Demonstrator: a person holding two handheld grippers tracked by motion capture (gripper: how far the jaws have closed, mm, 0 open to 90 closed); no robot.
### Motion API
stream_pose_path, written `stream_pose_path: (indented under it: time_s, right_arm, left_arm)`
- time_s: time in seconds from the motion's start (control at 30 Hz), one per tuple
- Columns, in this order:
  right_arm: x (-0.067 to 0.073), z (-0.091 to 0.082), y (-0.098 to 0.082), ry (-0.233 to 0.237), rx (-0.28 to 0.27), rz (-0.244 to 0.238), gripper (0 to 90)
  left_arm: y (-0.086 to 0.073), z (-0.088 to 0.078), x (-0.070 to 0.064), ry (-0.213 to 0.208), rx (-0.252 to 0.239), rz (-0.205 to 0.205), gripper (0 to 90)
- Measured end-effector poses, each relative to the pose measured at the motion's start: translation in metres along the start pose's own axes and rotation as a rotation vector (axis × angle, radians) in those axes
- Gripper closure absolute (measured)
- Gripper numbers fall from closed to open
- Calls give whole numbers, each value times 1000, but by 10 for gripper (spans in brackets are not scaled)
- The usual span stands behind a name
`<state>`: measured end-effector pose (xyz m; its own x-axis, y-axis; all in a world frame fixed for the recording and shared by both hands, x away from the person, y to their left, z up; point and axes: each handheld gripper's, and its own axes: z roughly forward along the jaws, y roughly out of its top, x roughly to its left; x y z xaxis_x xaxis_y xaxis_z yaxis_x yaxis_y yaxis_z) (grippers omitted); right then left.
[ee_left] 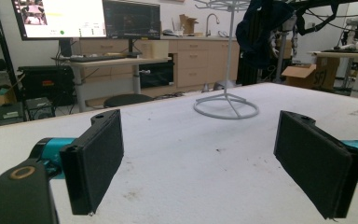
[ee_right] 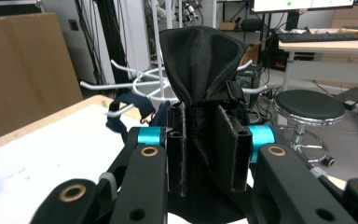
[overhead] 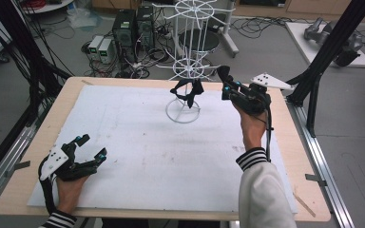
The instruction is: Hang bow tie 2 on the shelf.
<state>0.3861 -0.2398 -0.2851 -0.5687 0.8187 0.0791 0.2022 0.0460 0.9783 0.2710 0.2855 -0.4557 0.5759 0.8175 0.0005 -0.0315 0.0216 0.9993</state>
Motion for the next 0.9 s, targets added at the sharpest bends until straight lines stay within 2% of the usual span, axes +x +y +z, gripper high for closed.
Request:
stream_pose_path:
  time_s: [0.2,0.9]
  right_arm:
    - [3,8,6,-9,-9,-4,750]
    - [13,31,21,3,-24,-17,750]
  left_arm:
    - [0,0,0,0,-1,0,162]
    - [0,0,0,0,0,3,162]
